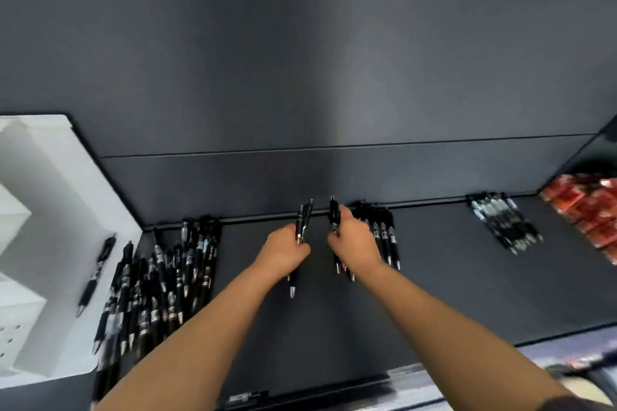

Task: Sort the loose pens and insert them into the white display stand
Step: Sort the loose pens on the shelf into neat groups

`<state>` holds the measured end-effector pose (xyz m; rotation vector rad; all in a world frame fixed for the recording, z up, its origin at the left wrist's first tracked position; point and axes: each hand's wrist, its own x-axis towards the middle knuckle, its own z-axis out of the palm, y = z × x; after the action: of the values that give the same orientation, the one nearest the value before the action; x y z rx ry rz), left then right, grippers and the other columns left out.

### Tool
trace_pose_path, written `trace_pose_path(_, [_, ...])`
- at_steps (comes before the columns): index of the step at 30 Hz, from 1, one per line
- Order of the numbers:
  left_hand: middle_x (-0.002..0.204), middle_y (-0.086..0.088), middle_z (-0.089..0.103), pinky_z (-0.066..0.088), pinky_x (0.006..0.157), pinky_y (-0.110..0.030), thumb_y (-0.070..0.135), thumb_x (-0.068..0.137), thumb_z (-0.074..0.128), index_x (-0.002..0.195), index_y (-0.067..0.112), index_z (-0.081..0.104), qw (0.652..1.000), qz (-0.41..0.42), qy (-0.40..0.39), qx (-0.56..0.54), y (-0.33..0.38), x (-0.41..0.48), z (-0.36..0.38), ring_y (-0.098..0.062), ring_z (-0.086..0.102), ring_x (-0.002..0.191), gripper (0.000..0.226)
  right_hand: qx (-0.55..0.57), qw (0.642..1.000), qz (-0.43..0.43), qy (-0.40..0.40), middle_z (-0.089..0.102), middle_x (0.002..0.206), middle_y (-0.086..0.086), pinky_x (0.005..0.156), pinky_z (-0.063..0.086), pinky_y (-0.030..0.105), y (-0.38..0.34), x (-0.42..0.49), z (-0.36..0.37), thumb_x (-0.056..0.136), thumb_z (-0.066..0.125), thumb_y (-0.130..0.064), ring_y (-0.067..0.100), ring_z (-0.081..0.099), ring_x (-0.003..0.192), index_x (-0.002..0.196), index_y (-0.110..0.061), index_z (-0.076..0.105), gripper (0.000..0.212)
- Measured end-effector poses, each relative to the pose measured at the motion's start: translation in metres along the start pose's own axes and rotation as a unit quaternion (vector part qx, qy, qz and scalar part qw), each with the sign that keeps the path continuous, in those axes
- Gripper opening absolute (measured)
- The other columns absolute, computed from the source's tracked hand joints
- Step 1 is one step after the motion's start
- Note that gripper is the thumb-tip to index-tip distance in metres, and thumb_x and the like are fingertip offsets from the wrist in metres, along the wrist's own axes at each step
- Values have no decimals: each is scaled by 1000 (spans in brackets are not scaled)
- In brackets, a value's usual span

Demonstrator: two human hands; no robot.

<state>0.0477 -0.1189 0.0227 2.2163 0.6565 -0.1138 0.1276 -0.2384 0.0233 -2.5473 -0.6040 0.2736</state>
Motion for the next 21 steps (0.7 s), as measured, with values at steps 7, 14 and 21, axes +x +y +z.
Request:
trace_pose_path(7, [73, -6, 55, 49, 57, -31, 9, 88, 47, 80, 13, 51, 992, -38, -1, -121, 42, 21, 36, -21, 55, 64, 10, -20, 996, 85, 12, 63, 96, 15, 63, 40, 30, 64, 12, -39, 87, 47, -9, 35, 59, 86, 103, -5, 54, 17])
trace_pose_path(14, [84, -12, 59, 54, 55, -34, 3, 88, 46, 100, 6, 53, 972, -119, 30, -200, 63, 41, 59, -22, 59, 66, 14, -36, 997, 43, -46, 57, 108, 16, 72, 46, 34, 84, 33, -46, 93, 51, -19, 35, 59, 94, 100, -1, 55, 20])
trace_pose_path(21, [104, -15, 64, 56, 75, -38, 11, 86, 54, 127, 11, 47, 994, -87, 41, -59, 80, 54, 81, -28, 62, 95, 42, -28, 997, 12, -66, 54, 111, 14, 76, 47, 35, 109, 45, -53, 94, 51, -24, 33, 58, 95, 102, -4, 58, 23])
